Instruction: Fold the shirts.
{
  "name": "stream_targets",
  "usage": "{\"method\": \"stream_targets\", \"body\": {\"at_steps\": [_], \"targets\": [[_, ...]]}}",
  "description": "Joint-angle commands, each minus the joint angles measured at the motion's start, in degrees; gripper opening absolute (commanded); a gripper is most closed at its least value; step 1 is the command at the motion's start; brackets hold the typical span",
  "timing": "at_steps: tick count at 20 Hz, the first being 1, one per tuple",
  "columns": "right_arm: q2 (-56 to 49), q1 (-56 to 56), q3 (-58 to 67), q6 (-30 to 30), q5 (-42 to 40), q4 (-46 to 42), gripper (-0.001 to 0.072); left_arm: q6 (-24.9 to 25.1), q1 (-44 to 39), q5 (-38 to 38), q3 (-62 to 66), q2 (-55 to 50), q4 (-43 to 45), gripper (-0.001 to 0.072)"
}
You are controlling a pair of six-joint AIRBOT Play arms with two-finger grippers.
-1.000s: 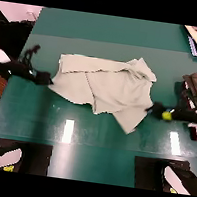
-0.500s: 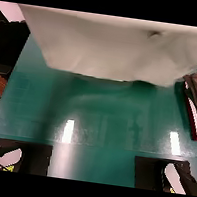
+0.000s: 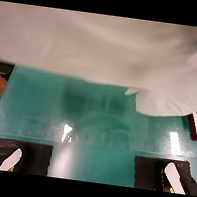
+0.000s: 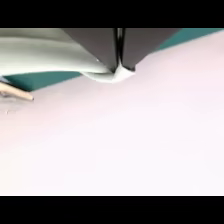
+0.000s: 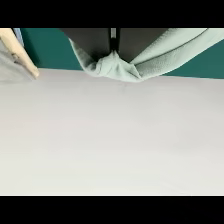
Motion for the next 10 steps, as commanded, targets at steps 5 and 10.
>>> {"method": "stream_targets", "body": {"at_steps": [5, 10], "targets": [[-5.49, 0.02, 2.99, 4.02, 12.87, -5.44, 0.0017, -2.34, 0.04, -1.49, -10.32, 1.01, 7.37, 0.0023], [-16.65, 11.5, -10.84, 4.57, 20.26, -10.86, 0.0017, -2.64, 0.04, -9.75, -26.95, -12.11, 4.42, 0.0024]]}}
